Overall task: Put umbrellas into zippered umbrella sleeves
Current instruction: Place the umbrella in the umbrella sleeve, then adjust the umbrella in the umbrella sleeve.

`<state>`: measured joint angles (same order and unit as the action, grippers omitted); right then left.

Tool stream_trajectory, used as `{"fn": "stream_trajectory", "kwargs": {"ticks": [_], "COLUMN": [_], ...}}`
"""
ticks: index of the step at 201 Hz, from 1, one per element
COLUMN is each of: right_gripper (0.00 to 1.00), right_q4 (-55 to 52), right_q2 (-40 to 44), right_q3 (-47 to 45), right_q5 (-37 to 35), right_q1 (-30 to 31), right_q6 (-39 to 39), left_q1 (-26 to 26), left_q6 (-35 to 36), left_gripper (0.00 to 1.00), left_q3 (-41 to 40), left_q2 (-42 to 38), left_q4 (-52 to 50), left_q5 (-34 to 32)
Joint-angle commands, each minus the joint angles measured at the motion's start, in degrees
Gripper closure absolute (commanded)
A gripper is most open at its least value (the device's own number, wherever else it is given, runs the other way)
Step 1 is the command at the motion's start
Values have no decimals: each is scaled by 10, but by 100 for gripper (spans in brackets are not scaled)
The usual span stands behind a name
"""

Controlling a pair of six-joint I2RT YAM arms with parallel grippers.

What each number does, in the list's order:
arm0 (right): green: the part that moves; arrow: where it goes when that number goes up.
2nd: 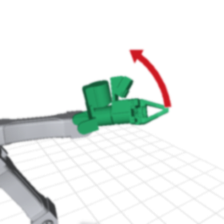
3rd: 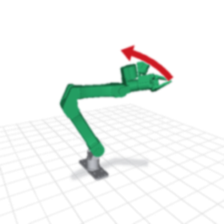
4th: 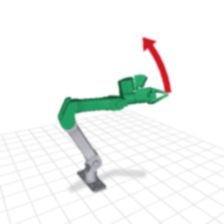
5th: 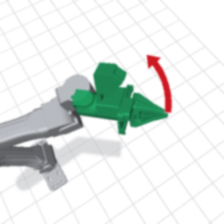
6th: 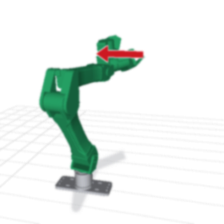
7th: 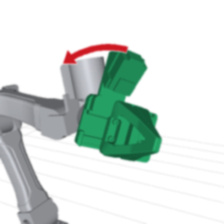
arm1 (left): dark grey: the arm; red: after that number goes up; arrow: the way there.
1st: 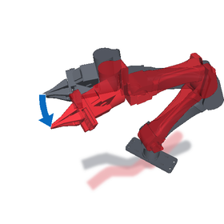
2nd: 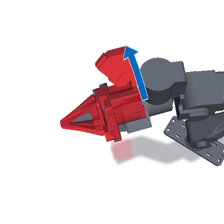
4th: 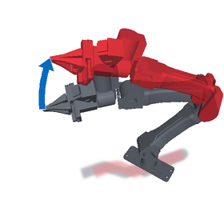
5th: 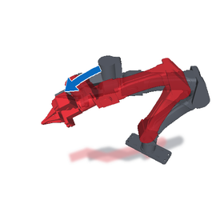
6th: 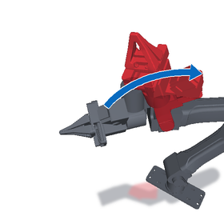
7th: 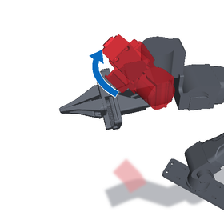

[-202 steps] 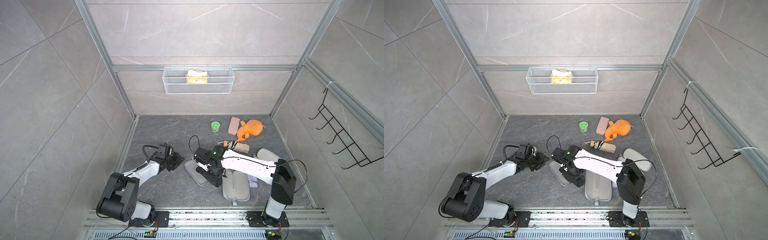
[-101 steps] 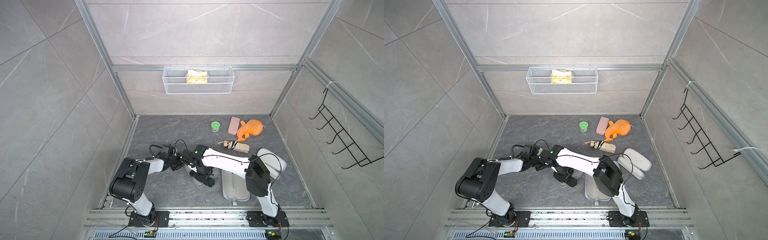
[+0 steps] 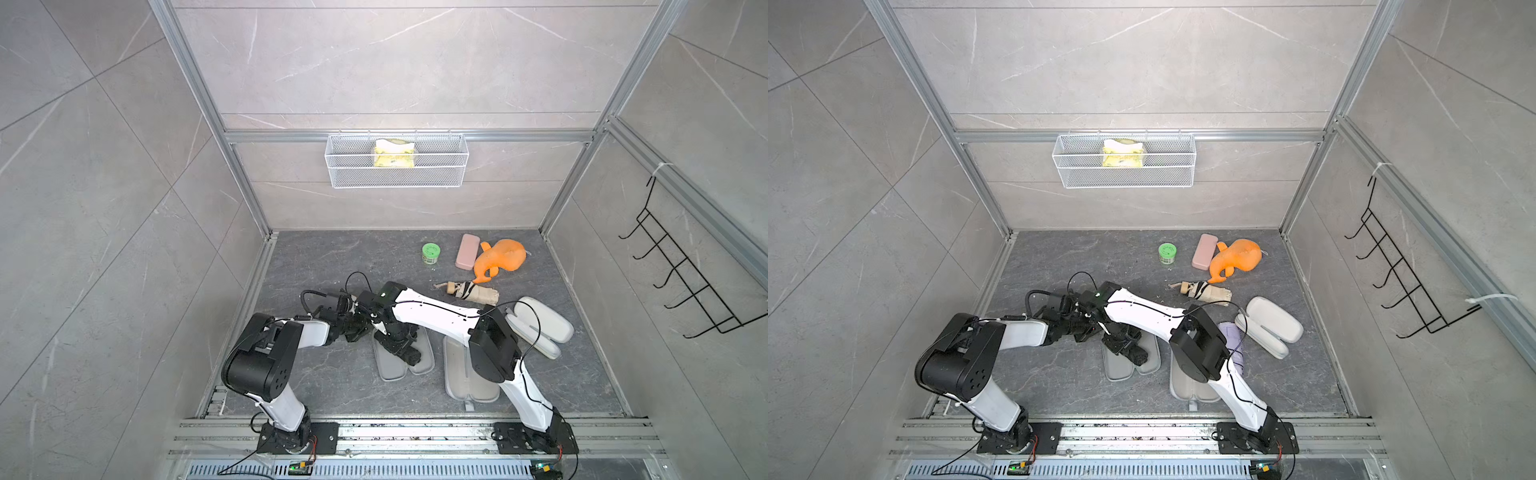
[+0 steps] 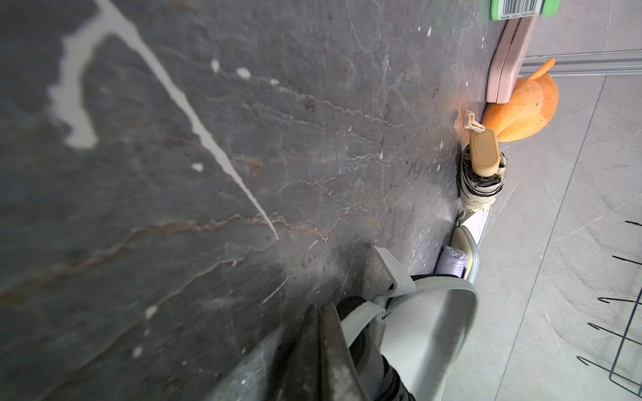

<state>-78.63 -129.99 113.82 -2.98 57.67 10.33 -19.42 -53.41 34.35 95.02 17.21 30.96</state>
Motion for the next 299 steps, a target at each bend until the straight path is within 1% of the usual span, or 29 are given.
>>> {"fn": "stream_trajectory", "kwargs": {"ticks": [1, 34, 47, 68, 85, 99, 128, 138, 162, 176, 197, 216, 231, 255, 272, 287, 299], "right_gripper": [79, 74, 71, 70, 68, 65, 54, 47, 35, 30, 24, 21, 19, 18, 18, 18, 18], "right_q4": [0, -2, -8, -4, 17, 44, 100, 114, 132, 138, 142, 149, 158, 182, 201, 216, 236], "right_q2": [-10, -10, -10, -8, -15, -17, 3, 10, 24, 40, 67, 92, 107, 128, 145, 160, 166], "right_q3": [17, 20, 27, 34, 22, -6, -69, -81, -93, -101, -113, -130, -150, -191, -223, -255, -277], "right_q5": [20, 59, 66, 91, 95, 96, 83, 83, 124, 142, 165, 185, 192, 211, 217, 220, 229], "right_q1": [3, 5, 6, 7, 14, 17, 18, 18, 18, 17, 9, -1, -8, -15, -16, -16, -15], "right_q6": [44, 84, 93, 105, 113, 129, 177, 189, 193, 190, 181, 179, 179, 192, 209, 223, 233], "left_q1": [-23, -44, -50, -54, -55, -57, -65, -70, -79, -79, -73, -58, -51, -50, -53, -68, -84], "left_q6": [-49, -92, -102, -111, -111, -115, -121, -123, -131, -133, -118, -115, -115, -121, -134, -143, -148], "left_gripper": [99, 100, 100, 100, 100, 100, 100, 100, 100, 100, 89, 73, 64, 55, 51, 47, 46], "left_q3": [-28, -58, -68, -76, -76, -76, -83, -83, -82, -84, -81, -90, -100, -117, -136, -152, -165], "left_q2": [-26, -61, -76, -89, -85, -84, -90, -88, -87, -97, -124, -148, -169, -198, -222, -247, -261], "left_q4": [30, 46, 47, 47, 50, 54, 55, 55, 59, 55, 19, 3, -7, -18, -17, -23, -32], "left_q5": [11, -25, -38, -55, -57, -58, -72, -77, -77, -72, -70, -62, -59, -50, -37, -38, -48]}}
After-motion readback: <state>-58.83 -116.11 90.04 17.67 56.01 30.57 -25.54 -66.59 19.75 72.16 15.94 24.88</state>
